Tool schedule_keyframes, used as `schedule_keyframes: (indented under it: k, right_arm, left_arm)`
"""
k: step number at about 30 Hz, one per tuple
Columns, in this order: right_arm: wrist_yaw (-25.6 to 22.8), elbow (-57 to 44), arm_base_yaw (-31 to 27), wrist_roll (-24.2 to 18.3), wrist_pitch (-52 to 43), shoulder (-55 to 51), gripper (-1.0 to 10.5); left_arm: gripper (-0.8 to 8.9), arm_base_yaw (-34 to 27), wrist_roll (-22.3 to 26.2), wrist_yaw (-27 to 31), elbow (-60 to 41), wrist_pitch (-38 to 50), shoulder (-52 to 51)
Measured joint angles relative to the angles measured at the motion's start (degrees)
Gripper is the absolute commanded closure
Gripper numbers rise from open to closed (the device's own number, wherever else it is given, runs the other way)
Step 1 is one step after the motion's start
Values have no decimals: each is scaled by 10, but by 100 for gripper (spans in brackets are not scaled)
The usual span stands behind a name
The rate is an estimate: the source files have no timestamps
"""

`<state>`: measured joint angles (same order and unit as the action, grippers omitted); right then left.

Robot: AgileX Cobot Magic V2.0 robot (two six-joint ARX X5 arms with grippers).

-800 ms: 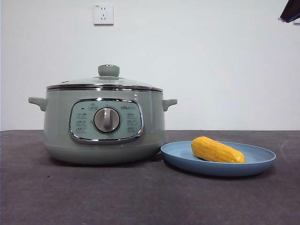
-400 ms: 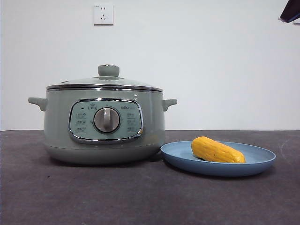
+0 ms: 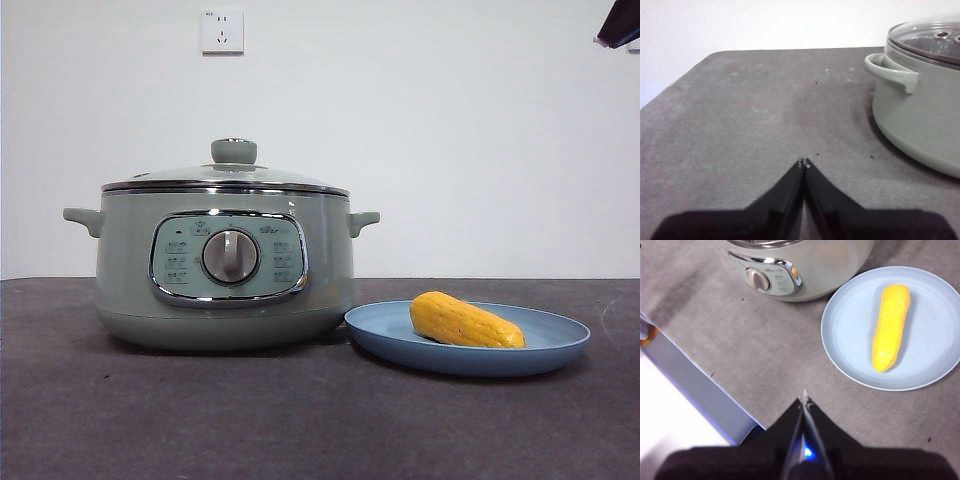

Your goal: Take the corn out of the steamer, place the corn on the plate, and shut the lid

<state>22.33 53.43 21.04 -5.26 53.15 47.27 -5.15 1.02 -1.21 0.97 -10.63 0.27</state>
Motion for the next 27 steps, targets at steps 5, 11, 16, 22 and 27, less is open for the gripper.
schedule_keyframes:
  k: [5,11,16,22,27]
  right_arm:
    - [0,0,0,0,0,0,945]
    - [0,0,0,0,0,0,945]
    - [0,0,0,0,0,0,945]
    - [0,0,0,0,0,0,945]
    - [-11,0,-18,-16,-12,-22,946]
  left_arm:
    - [817,0,-5,0,0,0,0]
    - [817,0,-7,0,0,0,0]
    - [817,0,-7,0,0,0,0]
    - [817,0,-7,0,0,0,0]
    - [817,0,-7,0,0,0,0]
